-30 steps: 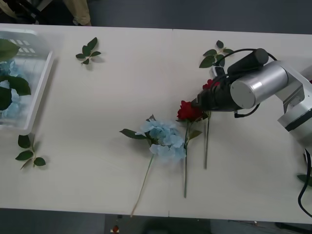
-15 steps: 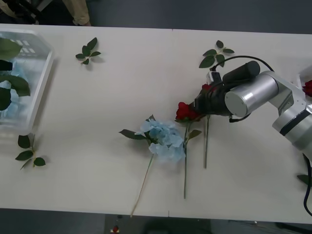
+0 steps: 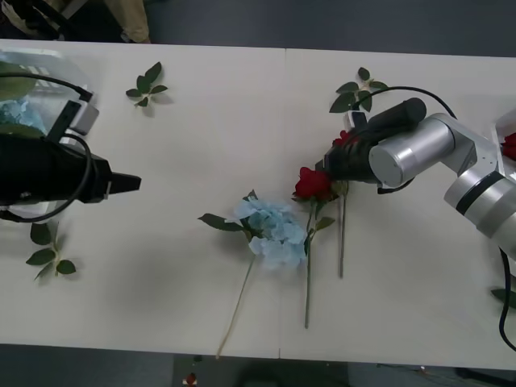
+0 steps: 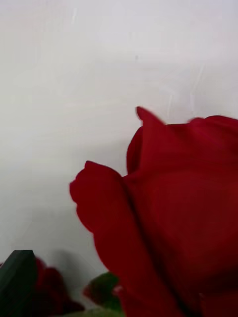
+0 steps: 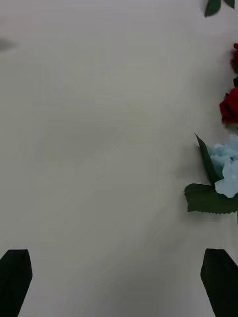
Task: Put the red flowers into the right box and the blue flowers into the left box
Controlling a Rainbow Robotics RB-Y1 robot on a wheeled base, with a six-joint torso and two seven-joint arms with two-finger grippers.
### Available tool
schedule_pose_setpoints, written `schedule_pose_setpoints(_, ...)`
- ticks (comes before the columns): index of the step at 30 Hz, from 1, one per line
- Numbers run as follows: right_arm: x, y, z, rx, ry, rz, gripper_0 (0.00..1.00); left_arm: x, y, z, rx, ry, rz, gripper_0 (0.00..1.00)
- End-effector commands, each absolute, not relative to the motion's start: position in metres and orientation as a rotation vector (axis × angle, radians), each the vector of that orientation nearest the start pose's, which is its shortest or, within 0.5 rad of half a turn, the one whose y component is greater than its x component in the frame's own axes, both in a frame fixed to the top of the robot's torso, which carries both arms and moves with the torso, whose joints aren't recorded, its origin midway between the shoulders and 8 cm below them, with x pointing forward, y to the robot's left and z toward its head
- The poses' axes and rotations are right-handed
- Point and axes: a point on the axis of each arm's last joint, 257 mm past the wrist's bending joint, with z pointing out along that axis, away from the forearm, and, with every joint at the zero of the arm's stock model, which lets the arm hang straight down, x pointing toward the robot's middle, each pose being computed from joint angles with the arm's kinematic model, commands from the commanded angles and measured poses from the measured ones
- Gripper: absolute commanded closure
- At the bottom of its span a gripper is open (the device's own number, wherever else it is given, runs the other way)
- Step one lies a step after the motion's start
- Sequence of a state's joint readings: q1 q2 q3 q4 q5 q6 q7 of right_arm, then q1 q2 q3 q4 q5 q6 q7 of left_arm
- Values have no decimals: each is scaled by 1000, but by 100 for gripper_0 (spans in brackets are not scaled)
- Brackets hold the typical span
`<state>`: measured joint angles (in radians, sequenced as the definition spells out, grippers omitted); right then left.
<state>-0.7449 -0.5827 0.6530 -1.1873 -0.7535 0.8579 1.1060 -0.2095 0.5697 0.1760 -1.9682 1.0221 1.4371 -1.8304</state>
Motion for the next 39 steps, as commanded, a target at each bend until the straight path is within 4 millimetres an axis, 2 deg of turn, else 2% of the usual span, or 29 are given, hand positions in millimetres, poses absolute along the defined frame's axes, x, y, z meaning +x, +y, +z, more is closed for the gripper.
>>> schedule_pose_setpoints(1,592,-174,-311,-167,2472,218,39,439,181,-190,748,2270,-417,0)
schedule_pose_setpoints(2,591,-174,-311,-170,2473,218,44,436,173,-194,762,2273,-421,0)
schedule_pose_setpoints(3,591,-175,-311,-171,2473,215,53,433,158,-202,791,2276,-422,0)
schedule_pose_setpoints(7,592,-175,-311,-181,2470,213,85,421,119,-230,857,2297,-404,0)
schedule_pose_setpoints(10,592,-176,-310,-184,2469,210,96,413,96,-243,902,2299,-395,0)
schedule_pose_setpoints(16,593,-176,-307,-193,2466,212,100,387,56,-268,1043,2302,-375,0)
schedule_pose_setpoints(20,596,-176,-301,-191,2460,222,100,368,39,-283,1124,2314,-365,0)
schedule_pose_setpoints(23,597,-169,-293,-173,2458,270,100,349,27,-299,1190,2333,-371,6)
schedule_pose_setpoints(26,594,-167,-276,-161,2480,297,100,335,20,-311,1229,2353,-369,11)
schedule_pose_setpoints(29,588,-170,-254,-144,2509,310,100,327,16,-318,1198,2395,-372,11)
schedule_pose_setpoints(34,579,-179,-219,-86,2550,341,100,328,16,-335,1144,2439,-323,11)
schedule_pose_setpoints(39,570,-208,-182,-27,2571,333,100,342,12,-350,1078,2444,-350,12)
